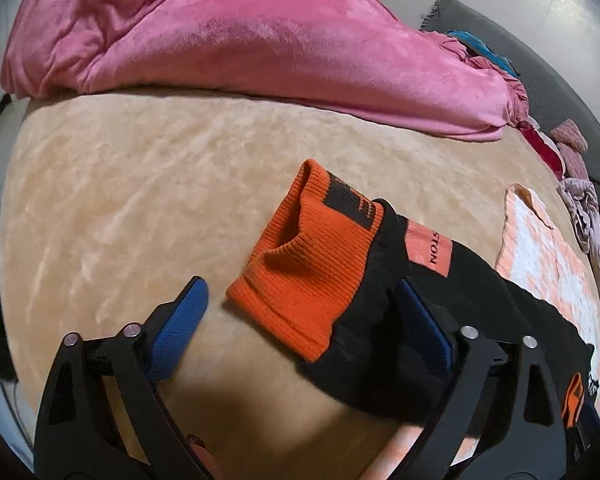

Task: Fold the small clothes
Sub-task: 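Grasp the sleeve cuff with the left gripper and fold it across the body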

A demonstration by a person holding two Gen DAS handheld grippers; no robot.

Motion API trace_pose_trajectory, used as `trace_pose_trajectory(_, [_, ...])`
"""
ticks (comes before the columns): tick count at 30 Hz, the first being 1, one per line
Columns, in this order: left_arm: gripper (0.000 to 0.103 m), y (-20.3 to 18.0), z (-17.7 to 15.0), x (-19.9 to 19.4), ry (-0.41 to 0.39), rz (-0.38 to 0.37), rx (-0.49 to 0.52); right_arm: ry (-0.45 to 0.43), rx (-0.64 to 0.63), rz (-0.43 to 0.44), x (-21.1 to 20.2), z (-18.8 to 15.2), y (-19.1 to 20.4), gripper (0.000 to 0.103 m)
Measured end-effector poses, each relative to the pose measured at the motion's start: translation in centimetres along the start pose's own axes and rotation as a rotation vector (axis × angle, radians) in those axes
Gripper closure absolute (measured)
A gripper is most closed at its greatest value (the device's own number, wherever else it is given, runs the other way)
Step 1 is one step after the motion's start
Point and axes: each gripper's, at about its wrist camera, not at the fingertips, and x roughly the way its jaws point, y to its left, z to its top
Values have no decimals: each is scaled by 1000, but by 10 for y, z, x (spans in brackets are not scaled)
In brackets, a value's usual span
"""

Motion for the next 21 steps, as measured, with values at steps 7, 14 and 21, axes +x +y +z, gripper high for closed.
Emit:
trace_pose_trajectory(7, [78,-17,0,3,-25,-46,53,-4,38,-4,-4,-5,-11,10])
trace_pose_trajectory(14, [94,-31,-2,-11,-50,-127,105,2,93,-18,-7,-15,-28,10])
trace_pose_trajectory(21, [94,-49,-9,-45,-117,-252,164,1,191,-34,-25,-32,-60,10])
